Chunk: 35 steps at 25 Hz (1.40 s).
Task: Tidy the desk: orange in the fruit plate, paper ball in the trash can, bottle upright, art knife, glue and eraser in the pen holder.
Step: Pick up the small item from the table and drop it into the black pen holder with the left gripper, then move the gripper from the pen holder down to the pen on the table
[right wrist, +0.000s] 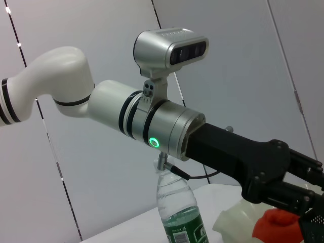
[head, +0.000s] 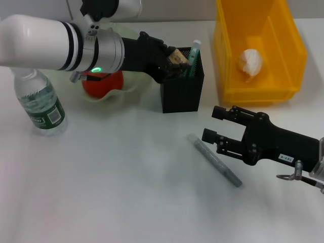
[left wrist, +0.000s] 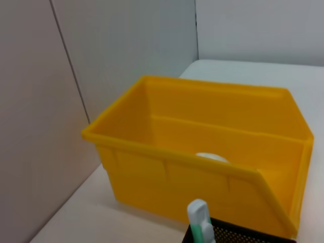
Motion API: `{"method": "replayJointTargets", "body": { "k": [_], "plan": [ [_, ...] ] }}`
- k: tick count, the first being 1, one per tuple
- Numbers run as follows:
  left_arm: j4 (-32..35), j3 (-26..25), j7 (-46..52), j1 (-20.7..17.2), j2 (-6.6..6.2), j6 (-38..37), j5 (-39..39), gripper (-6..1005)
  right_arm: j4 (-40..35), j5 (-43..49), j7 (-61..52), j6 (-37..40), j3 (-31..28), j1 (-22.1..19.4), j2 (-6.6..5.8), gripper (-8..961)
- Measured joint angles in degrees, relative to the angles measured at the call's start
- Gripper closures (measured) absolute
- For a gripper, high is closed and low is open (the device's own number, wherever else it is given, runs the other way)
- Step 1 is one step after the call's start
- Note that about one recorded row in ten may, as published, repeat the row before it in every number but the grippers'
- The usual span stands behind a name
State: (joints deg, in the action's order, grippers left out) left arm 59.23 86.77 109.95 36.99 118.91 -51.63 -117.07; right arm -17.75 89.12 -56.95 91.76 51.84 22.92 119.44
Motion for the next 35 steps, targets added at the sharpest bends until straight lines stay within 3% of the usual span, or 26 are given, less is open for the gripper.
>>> {"method": "replayJointTargets", "body": {
  "k": [13,21,25,28,29,30,35],
  "plan": [
    [-0.09,-0.01,0.0,-0.01,0.09,0.78,-0.1,559,0.0,0.0,0.0,-0.19,-0.25,0.18,-0.01,265],
    [0.14,0.38,-0.62,-0.56,0.09,2.03,0.25,320,0.0,0.0,0.0,-0.19,-0.25,0.19,-0.09,265],
    [1.54,-0.58,-0.88,-1.82,-0.14,1.46,5.23,198,0.0,0.0,0.0,-0.21,-0.25,0.19,-0.1,265],
    [4.12,-3.62,-5.05,-4.57,-0.44,-2.84,13.34,167,0.0,0.0,0.0,-0.22,-0.24,0.14,-0.09,265],
    [6.05,-6.76,-10.21,-6.91,-0.42,-8.97,20.12,167,0.0,0.0,0.0,-0.23,-0.25,0.1,-0.09,265],
    [6.05,-6.76,-10.21,-6.91,-0.42,-8.97,20.12,167,-0.01,0.0,0.0,-0.24,-0.25,0.03,-0.09,265],
    [5.45,-16.0,-20.49,-11.61,-0.55,-28.99,35.53,167,-0.07,0.0,0.0,-0.25,-0.25,-0.1,-0.09,265]
  ]
}}
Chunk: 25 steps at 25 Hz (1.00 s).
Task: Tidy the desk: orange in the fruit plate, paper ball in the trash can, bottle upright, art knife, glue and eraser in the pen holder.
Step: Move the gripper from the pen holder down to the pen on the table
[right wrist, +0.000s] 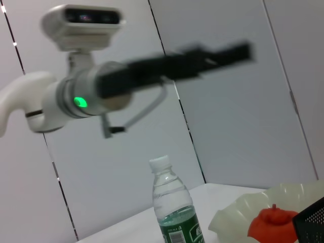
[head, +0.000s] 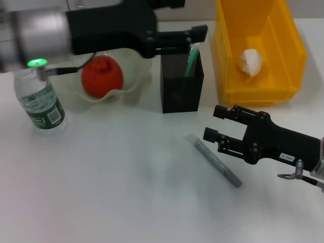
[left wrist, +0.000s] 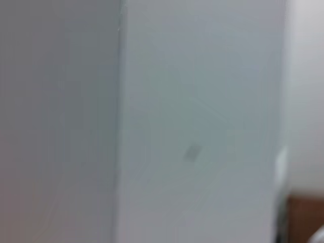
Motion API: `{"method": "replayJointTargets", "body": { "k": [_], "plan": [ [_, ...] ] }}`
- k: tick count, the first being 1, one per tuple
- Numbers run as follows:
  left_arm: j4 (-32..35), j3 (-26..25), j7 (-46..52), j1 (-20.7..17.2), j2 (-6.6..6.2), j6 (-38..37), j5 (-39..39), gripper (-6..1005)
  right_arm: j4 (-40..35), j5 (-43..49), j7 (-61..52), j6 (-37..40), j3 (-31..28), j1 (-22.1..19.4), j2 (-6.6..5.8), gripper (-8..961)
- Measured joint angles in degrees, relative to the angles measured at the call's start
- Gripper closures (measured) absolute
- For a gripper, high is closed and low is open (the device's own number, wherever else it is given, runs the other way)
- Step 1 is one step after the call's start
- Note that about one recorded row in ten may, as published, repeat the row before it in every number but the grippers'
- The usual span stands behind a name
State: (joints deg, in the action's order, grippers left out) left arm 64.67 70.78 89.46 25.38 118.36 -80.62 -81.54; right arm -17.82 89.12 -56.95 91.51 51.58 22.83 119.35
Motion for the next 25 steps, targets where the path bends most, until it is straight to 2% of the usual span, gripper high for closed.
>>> {"method": "replayJointTargets", "body": {
  "k": [3,7,11,14,16,20,23,25],
  "plan": [
    [-4.51,-5.89,-5.19,-1.84,0.0,-12.79,5.9,167,-0.06,0.0,-0.01,0.06,0.01,0.16,0.0,265],
    [-12.37,-11.18,-11.58,-3.32,-0.54,-25.29,5.42,167,-0.48,0.0,-0.73,0.52,0.01,0.46,-0.01,264],
    [-16.05,-11.92,-14.77,-5.83,-1.41,-26.94,0.43,167,-4.1,0.06,-6.98,1.1,0.17,0.63,-0.14,265],
    [-18.52,-11.98,-18.55,-8.6,-1.6,-26.98,-2.48,167,-11.69,0.3,-16.11,3.04,0.4,-0.05,-0.24,265],
    [-20.6,-12.03,-22.11,-10.59,-1.24,-27.09,-2.89,167,-18.95,0.73,-23.53,4.99,0.14,-0.69,-0.32,265],
    [-24.07,-11.84,-26.61,-12.17,-0.86,-27.51,-3.01,167,-41.5,6.66,-43.74,9.05,-0.05,-1.01,-0.34,264],
    [-25.86,-11.71,-27.05,-12.25,-0.94,-27.5,-3.05,167,-58.18,15.13,-61.74,9.83,-0.02,1.33,-0.44,264],
    [-26.64,-11.64,-27.19,-12.16,-0.99,-27.36,-3.15,167,-65.85,20.74,-70.3,10.58,0.33,4.39,-0.99,264]
  ]
}}
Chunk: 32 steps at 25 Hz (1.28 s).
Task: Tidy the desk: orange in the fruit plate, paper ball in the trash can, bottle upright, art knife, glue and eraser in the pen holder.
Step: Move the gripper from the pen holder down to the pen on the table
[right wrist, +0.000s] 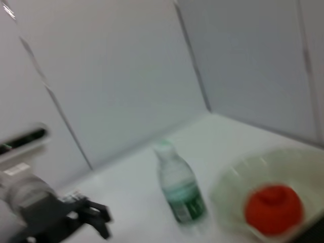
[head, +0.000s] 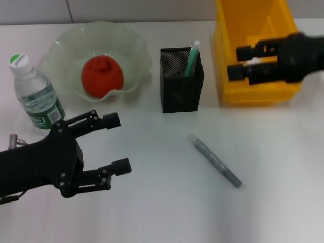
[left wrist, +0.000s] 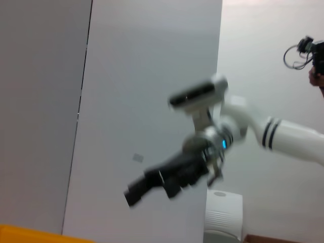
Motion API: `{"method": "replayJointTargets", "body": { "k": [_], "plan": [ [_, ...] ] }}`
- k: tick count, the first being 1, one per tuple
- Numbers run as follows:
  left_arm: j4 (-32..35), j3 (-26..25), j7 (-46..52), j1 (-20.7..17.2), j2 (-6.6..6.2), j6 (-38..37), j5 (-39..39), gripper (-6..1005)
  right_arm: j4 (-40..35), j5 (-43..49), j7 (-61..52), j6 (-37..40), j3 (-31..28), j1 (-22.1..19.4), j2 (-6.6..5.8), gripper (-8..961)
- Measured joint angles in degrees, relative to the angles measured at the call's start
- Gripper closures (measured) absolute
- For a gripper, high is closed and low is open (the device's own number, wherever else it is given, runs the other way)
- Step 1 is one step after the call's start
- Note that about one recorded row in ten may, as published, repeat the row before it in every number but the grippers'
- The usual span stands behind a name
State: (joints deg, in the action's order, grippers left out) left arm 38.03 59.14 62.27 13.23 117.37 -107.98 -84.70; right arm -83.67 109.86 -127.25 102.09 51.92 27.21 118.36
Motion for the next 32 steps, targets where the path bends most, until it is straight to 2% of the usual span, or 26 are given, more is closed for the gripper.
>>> {"method": "replayJointTargets", "body": {
  "k": [4,7,11,13,14,23,32],
  "plan": [
    [-1.34,-0.37,-1.71,0.13,0.07,-0.3,-1.43,167,-6.97,12.11,-14.15,5.17,1.86,8.64,-1.28,264],
    [-1.33,-0.38,-2.5,0.07,0.36,-1.4,-1.5,167,-5.64,20.08,-21.11,8.36,4.15,14.89,-1.35,264],
    [-1.31,-0.4,-2.71,0.31,0.49,-1.81,-1.49,167,1.87,30.25,-25.47,8.57,7.36,21.35,-0.38,264],
    [-1.31,-0.42,-2.72,0.48,0.59,-1.61,-1.48,167,7.91,34.4,-25.87,8.36,9.14,24.16,0.07,265],
    [-1.28,-0.42,-2.72,0.49,0.6,-1.59,-1.48,167,13.62,38.04,-25.99,7.62,10.56,26.73,0.45,265],
    [-1.47,-0.14,-2.82,1.11,0.77,-0.58,-1.43,167,26.26,41.26,-27.1,1.13,17.19,31.32,0.99,265],
    [-1.53,0.38,-4.18,1.1,0.94,-0.05,-1.75,167,34.85,40.75,-28.03,-6.44,24.31,32.78,1.3,264]
  ]
}}
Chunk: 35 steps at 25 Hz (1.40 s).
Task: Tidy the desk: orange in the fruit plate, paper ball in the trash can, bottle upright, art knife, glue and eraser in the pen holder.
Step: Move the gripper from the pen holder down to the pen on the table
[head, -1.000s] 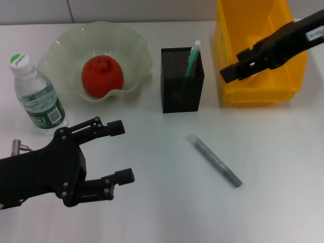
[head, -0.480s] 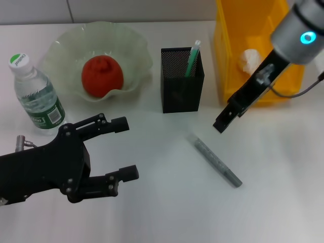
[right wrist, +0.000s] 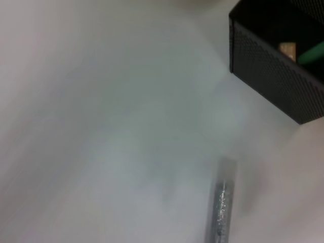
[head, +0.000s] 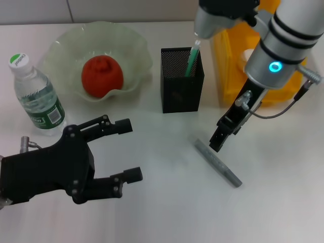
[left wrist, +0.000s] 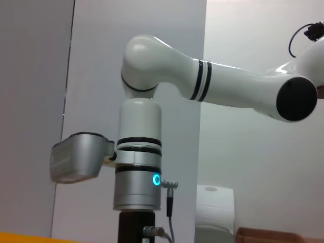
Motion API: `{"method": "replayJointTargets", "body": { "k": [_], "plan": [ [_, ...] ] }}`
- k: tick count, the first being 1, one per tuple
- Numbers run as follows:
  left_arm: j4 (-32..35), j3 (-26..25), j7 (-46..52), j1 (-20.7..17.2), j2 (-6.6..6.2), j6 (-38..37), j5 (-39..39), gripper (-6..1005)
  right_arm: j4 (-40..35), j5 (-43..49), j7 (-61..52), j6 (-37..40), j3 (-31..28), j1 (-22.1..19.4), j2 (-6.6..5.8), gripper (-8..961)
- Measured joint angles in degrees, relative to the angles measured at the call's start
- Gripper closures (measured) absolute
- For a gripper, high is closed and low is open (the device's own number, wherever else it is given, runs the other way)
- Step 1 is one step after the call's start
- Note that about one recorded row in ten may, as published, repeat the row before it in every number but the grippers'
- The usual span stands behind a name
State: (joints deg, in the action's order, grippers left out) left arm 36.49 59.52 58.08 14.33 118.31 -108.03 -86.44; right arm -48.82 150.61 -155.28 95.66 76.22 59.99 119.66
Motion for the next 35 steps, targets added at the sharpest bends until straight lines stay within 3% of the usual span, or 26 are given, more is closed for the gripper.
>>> {"method": "replayJointTargets", "body": {
  "k": [11,28,35],
  "plan": [
    [-1.11,0.09,-0.34,0.52,0.06,1.39,-3.3,167,5.05,-3.2,-0.07,-5.7,5.01,0.21,0.22,274],
    [-1.52,0.07,-0.34,1.06,0.21,2.76,-5.77,167,7.89,-5.77,0.12,-8.81,6.71,-0.14,0.22,296],
    [-1.52,0.08,-0.34,1.14,0.24,3.31,-5.77,167,8.82,-7.67,0.14,-10.85,9.29,-0.27,0.22,477]
  ]
}}
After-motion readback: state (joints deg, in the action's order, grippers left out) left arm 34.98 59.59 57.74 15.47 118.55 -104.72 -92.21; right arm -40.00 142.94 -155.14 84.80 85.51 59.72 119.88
